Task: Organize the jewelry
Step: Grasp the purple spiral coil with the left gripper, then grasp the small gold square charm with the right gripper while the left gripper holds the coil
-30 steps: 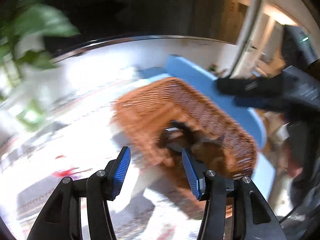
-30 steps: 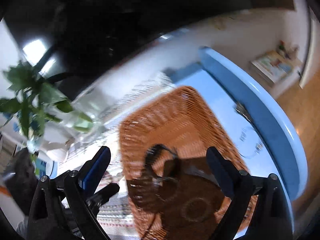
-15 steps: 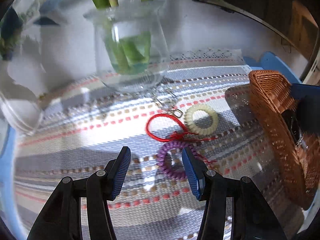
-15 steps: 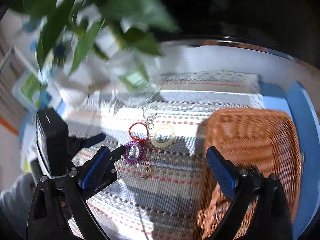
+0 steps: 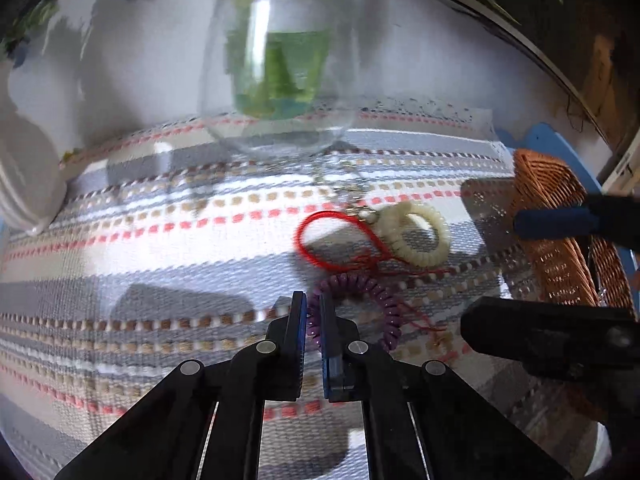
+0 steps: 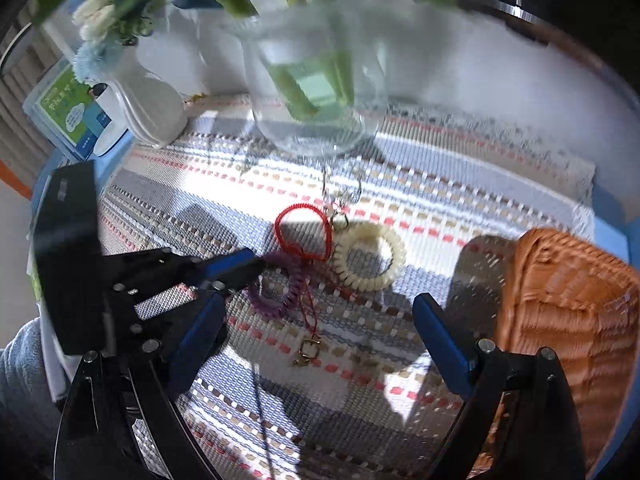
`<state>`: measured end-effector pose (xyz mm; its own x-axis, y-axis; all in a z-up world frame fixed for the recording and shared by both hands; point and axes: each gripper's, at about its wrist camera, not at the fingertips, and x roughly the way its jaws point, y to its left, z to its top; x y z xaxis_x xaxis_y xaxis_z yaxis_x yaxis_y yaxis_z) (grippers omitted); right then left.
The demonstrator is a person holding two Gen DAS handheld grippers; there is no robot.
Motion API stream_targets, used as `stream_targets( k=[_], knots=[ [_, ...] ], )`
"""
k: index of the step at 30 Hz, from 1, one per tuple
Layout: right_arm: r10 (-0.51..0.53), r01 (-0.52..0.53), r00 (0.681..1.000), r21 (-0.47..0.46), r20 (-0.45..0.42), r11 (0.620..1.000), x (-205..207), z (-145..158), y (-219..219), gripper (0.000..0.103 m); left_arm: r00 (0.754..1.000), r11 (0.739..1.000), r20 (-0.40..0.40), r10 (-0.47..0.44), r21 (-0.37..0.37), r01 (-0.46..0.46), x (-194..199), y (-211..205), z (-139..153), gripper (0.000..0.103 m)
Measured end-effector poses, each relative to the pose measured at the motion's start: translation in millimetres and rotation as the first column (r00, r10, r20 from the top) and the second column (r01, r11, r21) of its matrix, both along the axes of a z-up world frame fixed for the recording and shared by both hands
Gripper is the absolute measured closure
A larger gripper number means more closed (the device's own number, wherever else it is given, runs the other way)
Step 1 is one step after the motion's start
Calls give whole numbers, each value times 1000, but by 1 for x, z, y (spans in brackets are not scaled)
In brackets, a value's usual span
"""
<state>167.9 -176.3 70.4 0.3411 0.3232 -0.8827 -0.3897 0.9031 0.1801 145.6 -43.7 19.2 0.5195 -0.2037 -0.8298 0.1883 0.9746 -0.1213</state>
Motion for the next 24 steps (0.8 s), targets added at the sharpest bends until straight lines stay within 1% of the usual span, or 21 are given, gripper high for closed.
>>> stream_targets(
  k=[4,7,9,12,13,15,16,19,21,22,23,24],
  knots=[
    [1,-1,1000,-19,-31,1000,4,-11,8,8,999,998,-8,52,-29,-52,-1,23,-1,97],
    [-10,9,998,-21,-57,1000,5,-19,12,14,997,996,-13,78,-46,-78,-3,35,-3,97],
    [-25,23,996,-27,-91,999,6,-27,14,25,996,994,-17,92,-56,-93,-4,42,-3,97],
    [-57,55,989,-23,-136,998,4,-36,13,33,995,991,-25,100,-82,-102,-4,48,-3,97],
    [-71,67,986,-28,-149,997,2,-40,13,34,995,991,-25,100,-85,-102,-4,48,-4,97],
    [-86,80,984,-46,-154,996,-3,-44,12,41,995,991,-24,98,-89,-100,-3,48,-4,97],
    [-96,87,982,-62,-162,994,-6,-48,12,42,995,991,-25,95,-92,-97,-3,47,-4,97],
    [-88,77,989,-101,-116,992,-14,-49,17,51,995,991,-24,94,-90,-95,-2,46,-4,97],
    [-72,58,993,-154,-91,986,-18,-50,22,70,995,991,-28,94,-91,-96,-1,46,-4,97],
    [-59,44,996,-192,-74,980,-20,-51,25,74,995,991,-32,94,-94,-97,-1,45,-4,97],
    [-55,40,996,-203,-68,978,-21,-51,27,82,995,991,-34,94,-97,-97,0,45,-4,97],
    [-54,40,997,-213,-61,976,-22,-52,27,87,995,990,-35,95,-98,-98,0,45,-4,97]
  ],
)
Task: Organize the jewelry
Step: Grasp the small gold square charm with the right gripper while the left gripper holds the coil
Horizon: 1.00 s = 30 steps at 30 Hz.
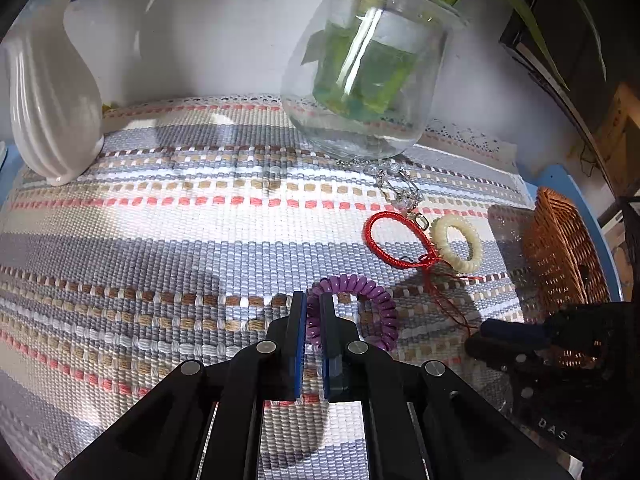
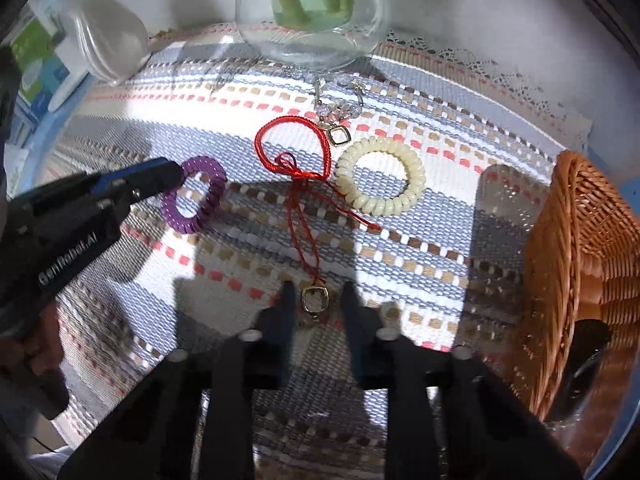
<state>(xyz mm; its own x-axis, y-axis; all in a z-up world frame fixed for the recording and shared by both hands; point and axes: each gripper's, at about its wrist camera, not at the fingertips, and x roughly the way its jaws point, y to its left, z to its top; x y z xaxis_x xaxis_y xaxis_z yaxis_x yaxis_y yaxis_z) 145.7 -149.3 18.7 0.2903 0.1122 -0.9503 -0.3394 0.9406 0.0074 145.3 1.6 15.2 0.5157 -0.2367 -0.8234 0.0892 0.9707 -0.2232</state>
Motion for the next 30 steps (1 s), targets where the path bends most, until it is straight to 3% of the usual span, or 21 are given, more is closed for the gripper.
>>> stream_targets(
  k=[6,14,19,21,25,27,30],
  knots=[
    [-35,36,999,80,-12,996,-5,8,-9,88,1000,1000,7,-12,-3,12,-3,-1,6,97],
    [-53,38,995,160,90,986,-11,58,-19,88,998,999,39,-52,-5,52,-8,-11,26,97],
    [-103,74,985,198,140,977,-16,84,-33,88,996,997,53,-72,31,71,-10,-18,37,97],
    [-125,91,981,215,149,972,-19,92,-43,88,997,997,36,-65,52,63,-8,-18,34,97],
    [-171,129,974,251,150,959,-20,98,-59,88,995,995,-85,-42,87,50,4,-15,10,97],
    [-190,147,972,265,141,953,-20,98,-66,88,998,991,-54,-35,126,41,4,-16,10,93],
    [-208,163,969,288,134,944,-22,99,-72,88,996,986,-76,-54,152,65,7,-22,0,88]
  ],
)
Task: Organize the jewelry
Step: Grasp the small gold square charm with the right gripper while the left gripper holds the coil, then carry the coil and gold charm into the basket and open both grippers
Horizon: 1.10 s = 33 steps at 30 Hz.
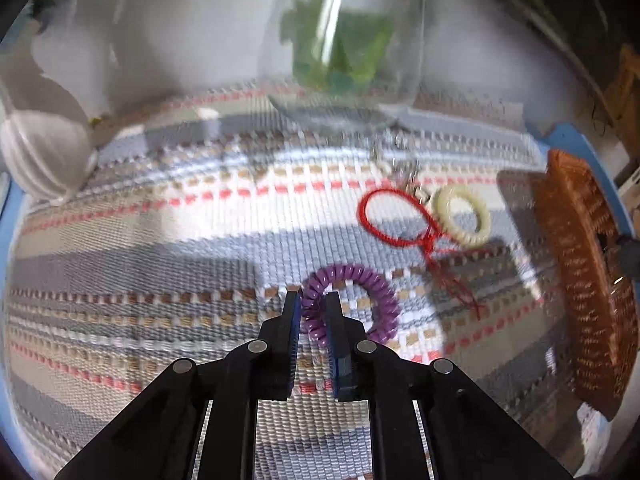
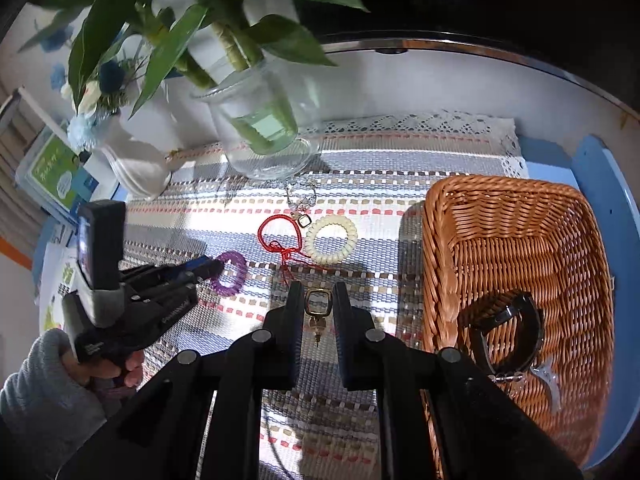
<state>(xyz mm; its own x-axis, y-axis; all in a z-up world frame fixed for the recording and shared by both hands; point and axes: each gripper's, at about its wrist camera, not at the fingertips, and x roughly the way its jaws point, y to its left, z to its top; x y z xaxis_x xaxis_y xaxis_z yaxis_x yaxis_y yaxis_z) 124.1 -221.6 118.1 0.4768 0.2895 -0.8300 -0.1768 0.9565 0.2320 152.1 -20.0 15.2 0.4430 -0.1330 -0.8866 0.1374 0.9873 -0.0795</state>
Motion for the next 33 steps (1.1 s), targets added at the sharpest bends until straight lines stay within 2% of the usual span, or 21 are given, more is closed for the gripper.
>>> stream_targets(
  k=[2,4,8,13,17,21,26,28,33],
  knots=[
    [-6,6,1000,7,2,1000,0,0,-2,88,998,997,53,-24,68,20,-2,-8,-1,88],
    [-13,13,1000,8,3,1000,-1,-1,-3,87,998,996,60,-24,88,18,-2,-13,-1,92],
    [-32,31,999,18,12,999,-3,2,-9,87,997,999,65,32,-43,-29,-2,-5,9,93],
    [-92,90,995,55,29,994,-10,10,-31,87,991,990,129,-30,-129,47,-9,-15,50,93],
    [-182,179,983,84,26,980,-26,11,-61,87,982,970,163,-100,-205,132,-13,-45,78,93],
    [-275,273,961,102,9,957,-42,6,-94,87,951,942,213,-224,-201,267,-22,-91,103,93],
    [-369,367,929,118,-1,923,-60,2,-131,87,904,901,239,-355,-169,399,-32,-150,116,93],
    [-398,395,917,120,4,911,-68,2,-143,87,884,884,232,-407,-143,445,-35,-172,115,93],
    [-449,446,893,145,-9,883,-78,-6,-165,87,864,861,176,-472,-119,495,-38,-207,106,93]
  ],
)
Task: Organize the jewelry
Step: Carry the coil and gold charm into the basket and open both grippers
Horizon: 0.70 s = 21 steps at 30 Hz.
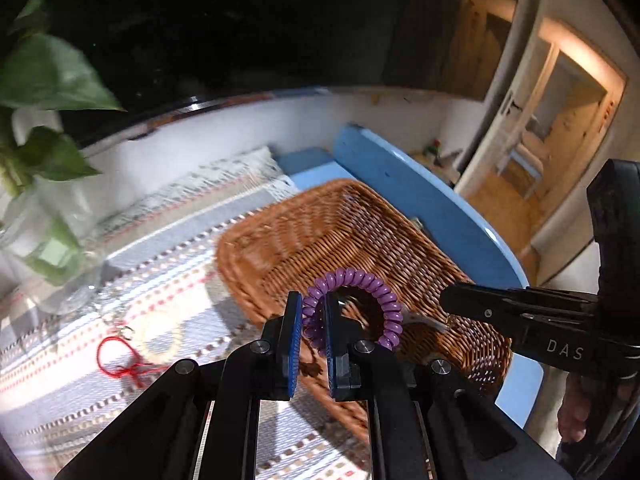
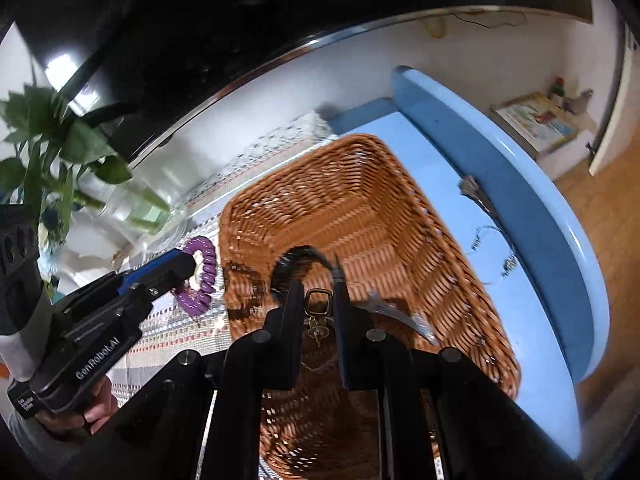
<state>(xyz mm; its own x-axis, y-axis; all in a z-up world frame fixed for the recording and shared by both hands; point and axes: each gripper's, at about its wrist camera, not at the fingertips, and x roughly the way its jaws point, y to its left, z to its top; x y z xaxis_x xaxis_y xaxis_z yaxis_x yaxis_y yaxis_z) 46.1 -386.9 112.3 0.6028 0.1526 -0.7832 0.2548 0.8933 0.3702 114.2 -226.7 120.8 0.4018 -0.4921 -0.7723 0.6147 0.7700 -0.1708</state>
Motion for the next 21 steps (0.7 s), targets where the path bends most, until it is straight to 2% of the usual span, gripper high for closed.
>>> stream_targets(
  k=[6,13,21],
  knots=[
    [-35,36,999,23,-34,999,-9,-17,-16,87,996,996,-55,-75,36,77,-12,-28,-17,93],
    [-74,78,994,48,-84,996,-19,-38,-28,87,980,981,-94,-175,73,182,-37,-54,-33,93],
    [-112,119,989,72,-99,990,-26,-49,-40,87,965,965,-128,-229,101,242,-49,-68,-49,93]
  ],
)
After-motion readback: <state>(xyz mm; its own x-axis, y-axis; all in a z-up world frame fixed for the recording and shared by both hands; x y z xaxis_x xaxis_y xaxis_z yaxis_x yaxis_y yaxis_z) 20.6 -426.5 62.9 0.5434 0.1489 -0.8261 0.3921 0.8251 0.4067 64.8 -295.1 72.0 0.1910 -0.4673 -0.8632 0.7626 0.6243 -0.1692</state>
